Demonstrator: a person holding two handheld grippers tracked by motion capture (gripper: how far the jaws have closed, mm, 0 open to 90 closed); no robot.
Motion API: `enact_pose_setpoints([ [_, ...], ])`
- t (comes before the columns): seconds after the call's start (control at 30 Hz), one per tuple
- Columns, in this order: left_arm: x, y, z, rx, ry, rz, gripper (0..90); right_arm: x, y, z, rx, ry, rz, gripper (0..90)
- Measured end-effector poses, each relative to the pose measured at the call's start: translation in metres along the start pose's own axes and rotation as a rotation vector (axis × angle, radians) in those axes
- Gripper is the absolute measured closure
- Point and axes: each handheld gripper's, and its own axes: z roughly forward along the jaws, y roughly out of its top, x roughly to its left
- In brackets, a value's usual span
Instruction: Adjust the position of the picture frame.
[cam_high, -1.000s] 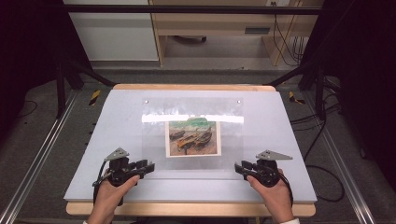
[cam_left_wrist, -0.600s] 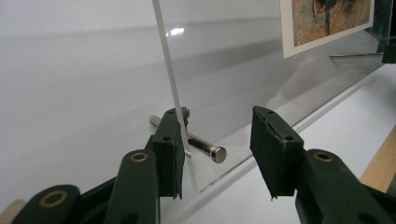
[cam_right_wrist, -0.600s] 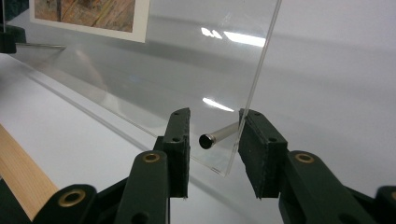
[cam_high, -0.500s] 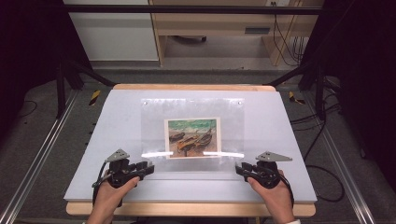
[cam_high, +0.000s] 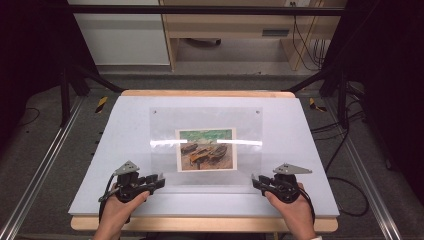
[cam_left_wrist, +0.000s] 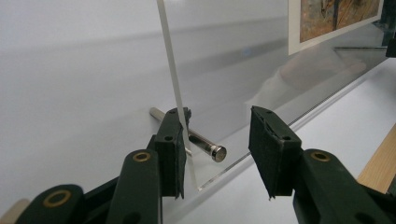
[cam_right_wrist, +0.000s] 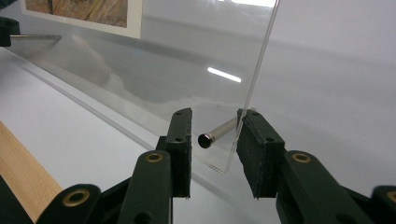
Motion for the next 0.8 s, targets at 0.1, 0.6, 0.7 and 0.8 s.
enact_pose_setpoints([
  [0.1,-0.0009,-0.0006,-0.0002,0.005,0.009,0.005,56.6,0.0006,-0.0008,-0.0001,0.002,0.000,-0.008,66.6],
  [0.6,-0.0025,-0.0033,-0.0004,0.008,0.019,0.024,56.7,0.0028,-0.0025,-0.0005,0.016,-0.018,-0.029,67.6],
  [0.7,-0.0025,-0.0034,-0.0005,0.010,0.018,0.025,56.8,0.0030,-0.0026,-0.0006,0.017,-0.020,-0.033,67.6],
  [0.8,-0.0023,-0.0034,-0.0006,0.013,0.017,0.024,57.0,0.0033,-0.0026,-0.0008,0.021,-0.021,-0.033,67.8],
])
